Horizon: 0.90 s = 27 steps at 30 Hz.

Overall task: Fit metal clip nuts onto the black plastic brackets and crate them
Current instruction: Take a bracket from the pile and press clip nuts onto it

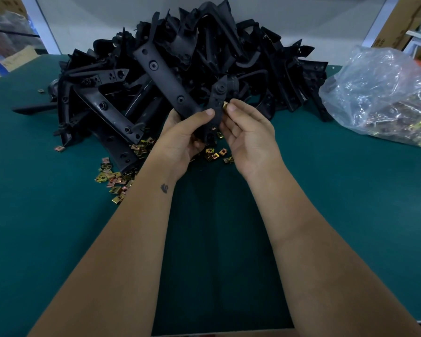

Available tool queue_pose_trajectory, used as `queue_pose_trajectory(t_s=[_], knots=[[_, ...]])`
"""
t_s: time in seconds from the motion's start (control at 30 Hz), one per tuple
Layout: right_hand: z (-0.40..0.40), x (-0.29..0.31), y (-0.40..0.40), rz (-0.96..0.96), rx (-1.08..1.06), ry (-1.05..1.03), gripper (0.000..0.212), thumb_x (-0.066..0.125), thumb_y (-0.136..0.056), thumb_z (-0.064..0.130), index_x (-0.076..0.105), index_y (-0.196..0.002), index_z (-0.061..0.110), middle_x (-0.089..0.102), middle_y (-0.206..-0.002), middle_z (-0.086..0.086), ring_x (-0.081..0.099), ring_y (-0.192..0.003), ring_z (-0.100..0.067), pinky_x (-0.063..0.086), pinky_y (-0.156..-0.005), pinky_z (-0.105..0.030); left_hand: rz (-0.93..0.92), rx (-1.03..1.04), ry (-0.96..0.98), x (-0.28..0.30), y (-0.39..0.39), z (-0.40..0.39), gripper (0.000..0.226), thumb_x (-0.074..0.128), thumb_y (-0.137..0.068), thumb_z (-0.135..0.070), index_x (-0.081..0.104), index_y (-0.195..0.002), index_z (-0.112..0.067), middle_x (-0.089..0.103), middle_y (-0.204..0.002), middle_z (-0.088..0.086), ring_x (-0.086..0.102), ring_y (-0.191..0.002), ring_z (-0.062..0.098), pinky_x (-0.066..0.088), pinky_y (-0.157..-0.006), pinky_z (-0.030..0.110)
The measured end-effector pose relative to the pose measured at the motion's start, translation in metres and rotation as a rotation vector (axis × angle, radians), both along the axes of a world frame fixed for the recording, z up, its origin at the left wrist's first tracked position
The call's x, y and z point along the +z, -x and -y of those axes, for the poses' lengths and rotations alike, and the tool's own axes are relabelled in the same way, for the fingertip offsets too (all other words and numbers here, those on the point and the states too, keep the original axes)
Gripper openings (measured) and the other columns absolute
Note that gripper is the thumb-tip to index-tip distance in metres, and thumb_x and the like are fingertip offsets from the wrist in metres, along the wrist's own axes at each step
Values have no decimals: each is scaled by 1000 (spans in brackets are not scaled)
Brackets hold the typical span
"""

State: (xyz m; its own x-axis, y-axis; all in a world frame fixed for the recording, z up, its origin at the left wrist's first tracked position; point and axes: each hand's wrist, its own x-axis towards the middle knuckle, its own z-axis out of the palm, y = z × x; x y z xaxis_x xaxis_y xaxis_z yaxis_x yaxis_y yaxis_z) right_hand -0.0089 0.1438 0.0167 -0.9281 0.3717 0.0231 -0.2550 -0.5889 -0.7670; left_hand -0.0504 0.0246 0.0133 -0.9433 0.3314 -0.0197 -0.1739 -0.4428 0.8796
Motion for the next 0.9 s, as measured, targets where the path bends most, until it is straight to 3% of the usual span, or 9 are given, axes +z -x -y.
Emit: queue_pose_trajectory(t_s=[0.2, 0.3, 0.37, 0.47, 0.67, 0.73, 0.9], knots=[[0, 1, 0, 10, 1, -49, 15, 65, -88, -4, 68, -86, 10, 73, -82, -5, 70, -80, -16, 56, -70, -23, -42, -34, 43, 1, -2, 1, 32, 70, -89, -14, 56, -118, -20, 74, -97, -10, 69, -83, 4, 50, -62, 19], [0, 2, -1, 13, -12, -74, 15, 64, -88, -6, 67, -85, 9, 72, -82, -6, 69, -80, -17, 57, -73, -25, -88, -52, 114, 0, -2, 3, 47, 70, -90, -17, 50, -132, -16, 71, -119, -4, 68, -106, 12, 53, -79, 27], [1, 2, -1, 13, -18, -80, 14, 64, -88, -7, 66, -86, 7, 71, -87, -10, 69, -84, -20, 58, -79, -28, -127, -58, 174, -1, -2, 3, 52, 70, -90, -19, 46, -136, -18, 67, -126, -3, 66, -112, 12, 54, -77, 26], [3, 3, -2, 9, -32, -89, 15, 63, -87, -9, 64, -86, 7, 69, -89, -11, 67, -85, -21, 57, -83, -30, -173, -54, 222, -2, -3, 2, 49, 70, -91, -19, 44, -133, -21, 67, -120, -7, 68, -99, 4, 53, -67, 21], [2, 4, -4, 7, -54, -126, 17, 65, -86, -8, 63, -90, 8, 70, -82, -6, 68, -77, -15, 57, -73, -25, -200, -48, 254, -4, -1, 0, 48, 71, -90, -19, 44, -130, -21, 68, -117, -7, 67, -104, 8, 55, -71, 25], [1, 5, -4, 20, -61, -172, 17, 66, -85, -7, 64, -91, 9, 70, -84, -6, 68, -79, -16, 57, -77, -27, -190, -51, 237, -5, 0, 0, 50, 72, -90, -18, 44, -132, -20, 68, -122, -4, 66, -110, 13, 57, -79, 30], [1, 5, -3, 48, -84, -274, 15, 68, -86, -2, 67, -92, 12, 71, -91, -7, 68, -90, -21, 56, -88, -36, -147, -52, 190, -5, 1, 0, 50, 73, -89, -19, 48, -133, -20, 70, -120, -5, 68, -106, 12, 54, -70, 26]])
